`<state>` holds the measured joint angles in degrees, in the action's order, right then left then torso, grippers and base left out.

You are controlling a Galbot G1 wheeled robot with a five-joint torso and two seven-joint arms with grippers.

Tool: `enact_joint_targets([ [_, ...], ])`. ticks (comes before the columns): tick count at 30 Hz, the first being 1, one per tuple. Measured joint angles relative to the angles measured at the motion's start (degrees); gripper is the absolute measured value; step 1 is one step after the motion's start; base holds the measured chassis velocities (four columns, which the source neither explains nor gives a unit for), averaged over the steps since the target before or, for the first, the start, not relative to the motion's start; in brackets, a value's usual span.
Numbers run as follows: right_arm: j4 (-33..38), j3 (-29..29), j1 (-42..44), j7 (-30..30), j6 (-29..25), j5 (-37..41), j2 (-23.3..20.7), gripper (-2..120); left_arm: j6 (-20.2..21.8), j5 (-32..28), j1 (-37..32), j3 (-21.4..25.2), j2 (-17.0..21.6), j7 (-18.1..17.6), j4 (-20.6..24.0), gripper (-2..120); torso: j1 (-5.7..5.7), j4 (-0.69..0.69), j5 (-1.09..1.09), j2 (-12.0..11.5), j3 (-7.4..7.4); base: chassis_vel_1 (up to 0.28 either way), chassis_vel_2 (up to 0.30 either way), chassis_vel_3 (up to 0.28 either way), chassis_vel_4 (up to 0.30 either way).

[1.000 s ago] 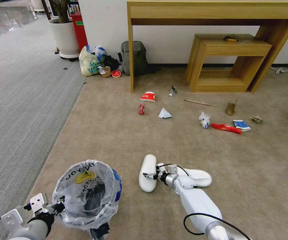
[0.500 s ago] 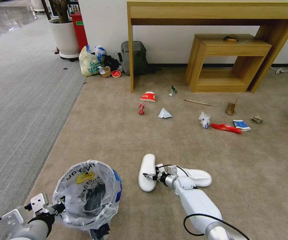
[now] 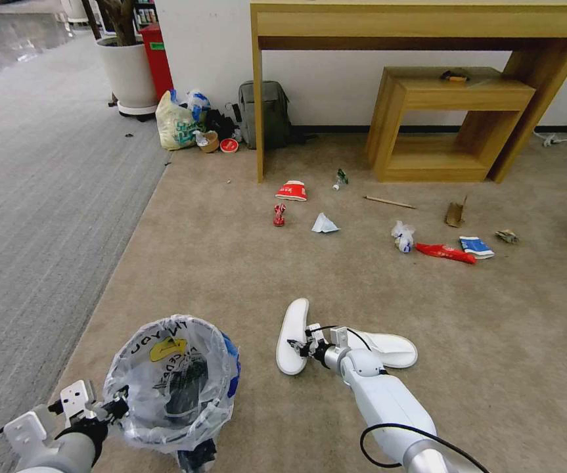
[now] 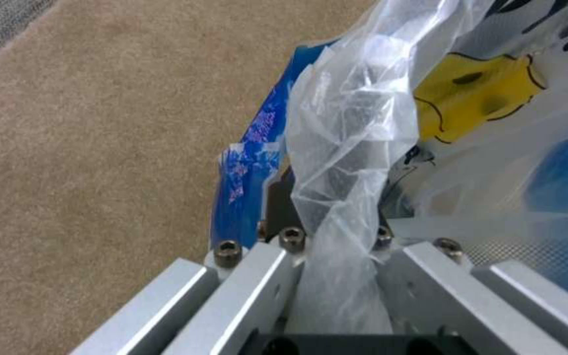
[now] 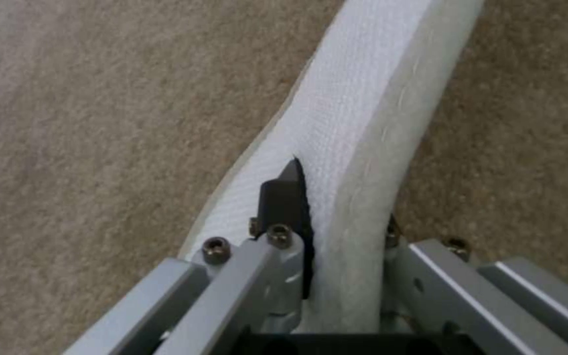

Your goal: Pick up the trash bin and place the garbage on the floor into it.

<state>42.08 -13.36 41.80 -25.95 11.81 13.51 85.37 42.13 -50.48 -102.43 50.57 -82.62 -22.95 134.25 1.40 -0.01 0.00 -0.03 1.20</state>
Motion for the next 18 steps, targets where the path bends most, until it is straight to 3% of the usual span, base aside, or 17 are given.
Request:
enact_joint_targets([
  [10,0.57,0.24,0.31,1.02,-0.37,-0.46,-0.35,3,0.0,-0.06,0.69,0.04,0.01,0.23,0.32,0,0.0,-0.01,-0.01,0.0,0.0,0.0,0.0,0.0,0.0],
  [18,9.09,-0.33,1.59,2.22,-5.24,-4.75,-2.36,3,0.0,0.22,1.26,0.11,1.01,-0.39,0.35,0,0.0,-0.01,-0.01,0.0,0.01,0.0,0.0,0.0,0.0],
])
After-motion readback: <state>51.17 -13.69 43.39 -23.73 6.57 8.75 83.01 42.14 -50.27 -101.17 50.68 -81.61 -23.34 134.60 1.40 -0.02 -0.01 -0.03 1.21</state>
